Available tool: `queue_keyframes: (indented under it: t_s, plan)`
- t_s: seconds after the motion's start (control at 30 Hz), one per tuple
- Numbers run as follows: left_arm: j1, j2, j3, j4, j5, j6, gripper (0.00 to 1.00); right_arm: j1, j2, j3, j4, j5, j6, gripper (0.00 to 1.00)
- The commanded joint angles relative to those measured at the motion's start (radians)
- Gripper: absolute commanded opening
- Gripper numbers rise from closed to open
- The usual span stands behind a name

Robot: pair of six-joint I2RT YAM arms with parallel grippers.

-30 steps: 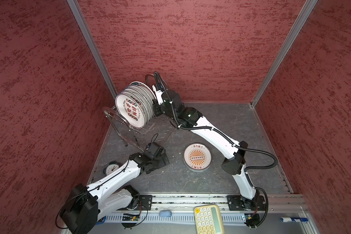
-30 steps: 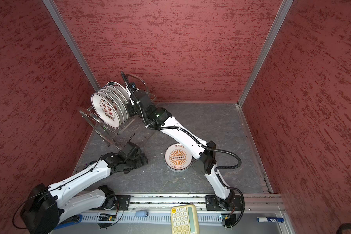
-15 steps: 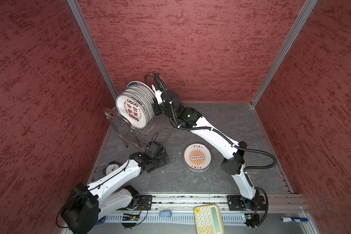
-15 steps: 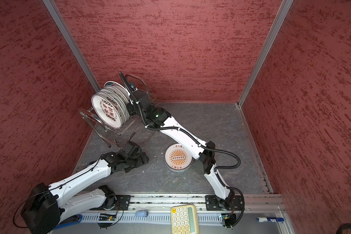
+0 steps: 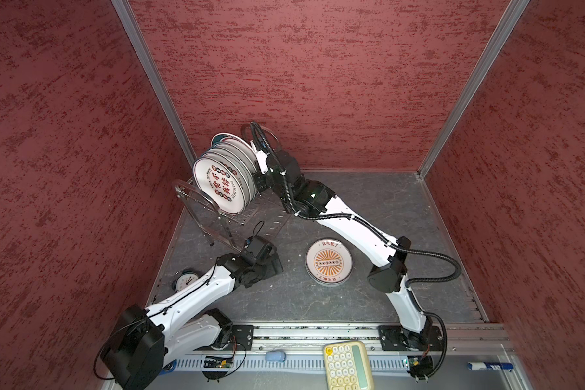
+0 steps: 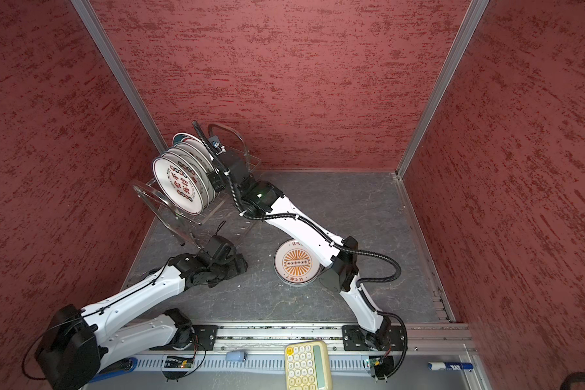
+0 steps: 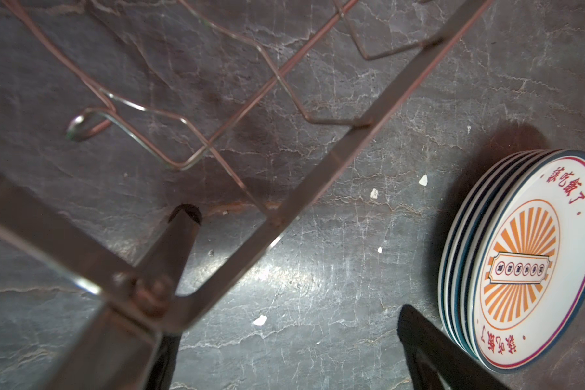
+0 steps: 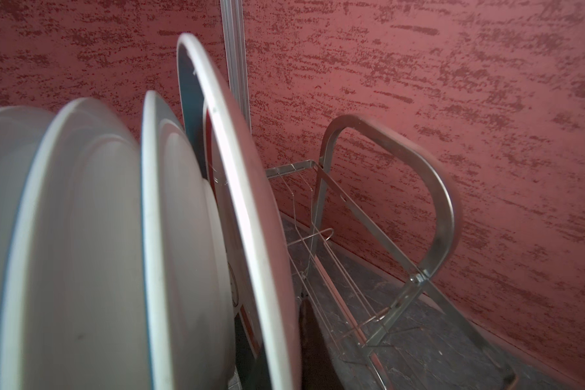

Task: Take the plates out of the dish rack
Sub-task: 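Lift the green-rimmed plate up out of the rack with the right gripper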

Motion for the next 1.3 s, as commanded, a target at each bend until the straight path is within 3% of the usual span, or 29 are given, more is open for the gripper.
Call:
queue_keyframes:
  t_s: [0.0, 0.77, 1.03, 1.13, 1.27]
  plan:
    - [0.005, -0.006, 0.027, 0.001, -0.001, 0.010, 0.99, -0.002, -0.053, 0.041, 0.113, 0.108, -0.058, 0.00]
    - [0.003, -0.015, 0.031, 0.003, 0.008, 0.012, 0.99, -0.003, -0.111, 0.034, 0.277, 0.266, -0.222, 0.00]
    - [-0.017, -0.029, 0.042, 0.009, 0.012, 0.016, 0.99, -0.021, -0.173, 0.031, 0.250, 0.367, -0.266, 0.00]
    - [-0.036, -0.029, 0.053, 0.011, 0.005, 0.016, 0.99, -0.035, -0.219, -0.010, 0.231, 0.409, -0.263, 0.00]
    - [-0.067, -0.025, 0.072, 0.015, -0.011, 0.018, 0.99, -0.057, -0.340, -0.189, 0.262, 0.446, -0.249, 0.00]
